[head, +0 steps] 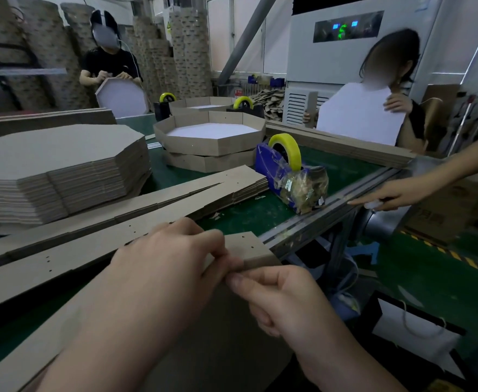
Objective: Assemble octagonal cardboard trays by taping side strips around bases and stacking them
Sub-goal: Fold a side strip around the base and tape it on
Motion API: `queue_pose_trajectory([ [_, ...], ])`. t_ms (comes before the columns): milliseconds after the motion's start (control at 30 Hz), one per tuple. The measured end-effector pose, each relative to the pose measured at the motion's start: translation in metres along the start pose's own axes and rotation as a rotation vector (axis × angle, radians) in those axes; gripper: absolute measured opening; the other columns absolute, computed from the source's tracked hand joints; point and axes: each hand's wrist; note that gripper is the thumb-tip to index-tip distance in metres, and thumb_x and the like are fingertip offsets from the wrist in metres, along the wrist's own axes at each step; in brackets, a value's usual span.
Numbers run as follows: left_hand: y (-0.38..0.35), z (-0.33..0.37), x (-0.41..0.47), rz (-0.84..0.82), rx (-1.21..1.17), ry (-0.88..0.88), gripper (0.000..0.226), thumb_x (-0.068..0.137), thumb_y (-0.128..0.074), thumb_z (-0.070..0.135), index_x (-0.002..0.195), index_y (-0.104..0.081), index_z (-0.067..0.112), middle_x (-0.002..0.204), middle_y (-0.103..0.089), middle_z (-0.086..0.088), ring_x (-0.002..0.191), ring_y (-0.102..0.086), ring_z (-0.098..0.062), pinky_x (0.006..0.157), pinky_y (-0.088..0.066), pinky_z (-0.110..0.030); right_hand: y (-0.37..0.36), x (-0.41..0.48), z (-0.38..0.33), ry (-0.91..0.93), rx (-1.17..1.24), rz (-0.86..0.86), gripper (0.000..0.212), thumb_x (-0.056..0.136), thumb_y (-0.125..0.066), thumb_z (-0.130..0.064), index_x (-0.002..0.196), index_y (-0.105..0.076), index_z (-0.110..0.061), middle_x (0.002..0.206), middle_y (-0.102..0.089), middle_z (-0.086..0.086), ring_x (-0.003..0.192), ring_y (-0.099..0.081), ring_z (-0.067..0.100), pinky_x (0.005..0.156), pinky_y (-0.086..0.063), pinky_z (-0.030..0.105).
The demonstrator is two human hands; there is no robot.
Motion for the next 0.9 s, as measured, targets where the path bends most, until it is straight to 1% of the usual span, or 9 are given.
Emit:
queue_pose_trajectory([
  [167,0.001,-0.015,-0.008,0.054,-0.135,-0.078,0.031,0.083,-0.046,0.061,0.075,-0.065,0.038,0.087,-0.064,0.013,0.069,-0.058,-0.016,0.046,-0.047,-0.034,0.005,-0.001,0.016,-0.045,-0.325,0.042,0.036,0.085,-0.071,-0.037,0.062,-0.066,-0.009,0.043,-0.051,-0.007,0.040,-0.045,0.000,0.047,-0.034,0.011],
  [300,-0.007,-0.022,-0.012,0.075,-0.037,-0.132,0.028,0.077,-0.049,0.055,0.087,-0.066,0.036,0.093,-0.064,0.010,0.080,-0.065,-0.022,0.043,-0.051,-0.037,0.024,0.012,0.006,0.469,-0.230,0.394,0.021,0.088,-0.062,-0.034,0.073,-0.066,-0.020,0.059,-0.055,-0.012,0.054,-0.049,-0.001,0.052,-0.037,0.008],
  [400,-0.008,-0.022,-0.016,0.030,0.009,-0.143,0.036,0.065,-0.076,0.049,0.097,-0.068,0.034,0.097,-0.064,0.009,0.083,-0.066,-0.023,0.043,-0.050,-0.033,0.026,0.035,-0.002,0.441,-0.522,0.251,0.025,0.097,-0.051,-0.037,0.118,-0.063,-0.032,0.105,-0.054,-0.014,0.100,-0.052,-0.004,0.086,-0.039,0.011],
  [500,-0.006,-0.024,-0.018,-0.024,0.028,-0.157,0.061,0.048,-0.089,0.041,0.103,-0.061,0.035,0.099,-0.062,0.009,0.084,-0.066,-0.024,0.042,-0.051,-0.035,0.024,0.044,0.000,0.239,-0.500,0.026,0.042,0.097,-0.038,-0.051,0.129,-0.056,-0.030,0.096,-0.054,-0.040,0.099,-0.043,-0.030,0.081,-0.030,-0.005],
  [567,-0.003,-0.027,-0.020,-0.032,0.009,-0.152,0.065,0.046,-0.089,0.044,0.100,-0.053,0.038,0.095,-0.060,0.010,0.079,-0.066,-0.023,0.044,-0.052,-0.035,0.021,0.042,0.002,0.246,-0.474,-0.025,0.050,0.094,-0.033,-0.061,0.128,-0.054,-0.032,0.083,-0.052,-0.052,0.087,-0.040,-0.037,0.075,-0.030,-0.008],
  [633,0.005,-0.019,-0.018,-0.061,0.006,-0.170,0.055,0.055,-0.077,0.059,0.096,-0.047,0.039,0.088,-0.058,0.013,0.073,-0.065,-0.020,0.046,-0.046,-0.029,0.017,0.042,0.005,0.297,-0.514,-0.042,0.051,0.091,-0.029,-0.071,0.113,-0.059,-0.036,0.096,-0.064,-0.029,0.096,-0.055,-0.015,0.087,-0.044,0.014],
  [700,0.011,-0.005,-0.012,-0.029,0.008,-0.137,0.049,0.070,-0.043,0.073,0.109,-0.037,0.043,0.095,-0.053,0.019,0.084,-0.062,-0.013,0.057,-0.043,-0.028,0.014,0.040,0.000,0.337,-0.529,-0.091,0.055,0.088,-0.027,-0.074,0.103,-0.057,-0.030,0.098,-0.067,-0.015,0.097,-0.060,-0.001,0.092,-0.047,0.030],
  [767,0.013,0.001,-0.011,0.046,0.014,-0.135,0.055,0.071,-0.026,0.073,0.122,-0.019,0.055,0.101,-0.046,0.023,0.094,-0.057,-0.007,0.064,-0.045,-0.027,0.020,0.040,-0.009,0.331,-0.430,-0.133,0.052,0.090,-0.030,-0.071,0.098,-0.061,-0.030,0.094,-0.068,-0.025,0.094,-0.059,-0.011,0.088,-0.044,0.011],
  [900,0.027,-0.004,-0.018,0.006,-0.051,-0.130,0.048,0.077,-0.041,0.065,0.123,-0.045,0.054,0.094,-0.059,0.015,0.072,-0.064,-0.017,0.043,-0.051,-0.036,0.051,0.043,-0.029,0.248,-0.510,-0.190,0.046,0.095,-0.036,-0.051,0.090,-0.069,-0.020,0.089,-0.070,-0.008,0.090,-0.063,0.005,0.086,-0.043,0.023],
])
Point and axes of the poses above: each hand's wrist, its own x-axis towards the middle knuckle, its own y-axis out of the back of the hand, z = x × y
